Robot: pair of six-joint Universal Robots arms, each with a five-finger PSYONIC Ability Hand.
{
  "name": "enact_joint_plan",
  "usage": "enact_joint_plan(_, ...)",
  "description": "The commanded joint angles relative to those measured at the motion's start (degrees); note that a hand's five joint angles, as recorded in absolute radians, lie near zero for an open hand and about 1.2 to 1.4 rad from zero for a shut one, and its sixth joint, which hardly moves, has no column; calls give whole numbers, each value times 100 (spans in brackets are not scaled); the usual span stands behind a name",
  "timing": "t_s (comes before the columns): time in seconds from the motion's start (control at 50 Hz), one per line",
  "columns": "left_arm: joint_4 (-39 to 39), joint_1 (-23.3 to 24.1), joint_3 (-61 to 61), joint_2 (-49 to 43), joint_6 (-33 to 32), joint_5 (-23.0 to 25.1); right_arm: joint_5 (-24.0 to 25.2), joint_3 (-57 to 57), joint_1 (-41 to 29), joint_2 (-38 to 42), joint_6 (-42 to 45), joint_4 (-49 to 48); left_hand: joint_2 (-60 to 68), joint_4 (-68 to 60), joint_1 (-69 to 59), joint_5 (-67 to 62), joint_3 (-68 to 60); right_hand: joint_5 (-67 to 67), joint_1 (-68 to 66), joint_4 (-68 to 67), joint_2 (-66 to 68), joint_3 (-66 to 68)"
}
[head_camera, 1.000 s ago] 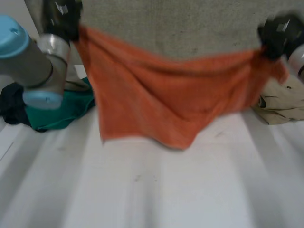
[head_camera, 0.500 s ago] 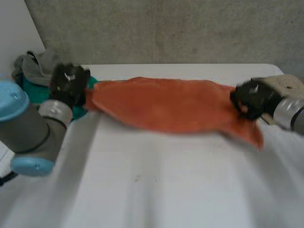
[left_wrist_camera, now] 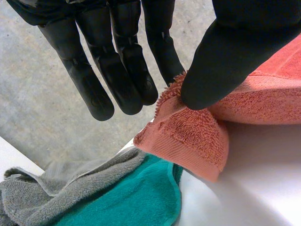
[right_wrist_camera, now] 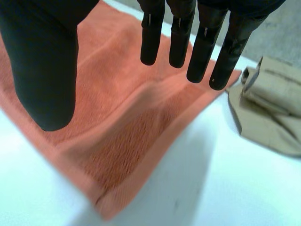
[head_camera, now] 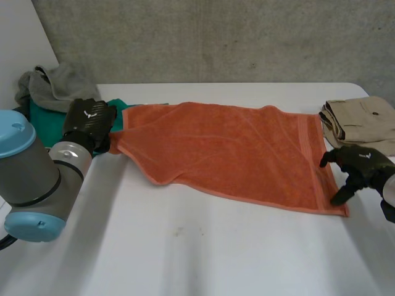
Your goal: Fold the laundry.
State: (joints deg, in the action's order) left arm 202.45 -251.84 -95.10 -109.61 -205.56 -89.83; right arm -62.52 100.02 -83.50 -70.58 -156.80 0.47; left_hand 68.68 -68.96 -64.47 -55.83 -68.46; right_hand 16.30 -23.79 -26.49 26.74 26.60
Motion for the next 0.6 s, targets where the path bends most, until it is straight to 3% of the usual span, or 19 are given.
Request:
enact_joint_plan(0.02, 5, -22, 0, -16, -1, 1, 143, 360, 106, 140, 588, -222, 1132, -1104, -1553, -1417, -1154, 262, -513, -243, 218, 232)
enact_joint_plan(0.36, 5, -102, 9, -16, -1, 9, 223, 264, 62, 782, 1301, -934, 1132, -1104, -1553, -1417, -1154, 1069, -1320, -1050, 1025, 1039)
enact_joint_plan(0.6, 5, -102, 9, -8, -1, 1, 179, -61, 53, 1063, 1319, -1181, 1132, -1104, -1553, -1417, -1154, 3222, -3473, -3203, 3178, 3192)
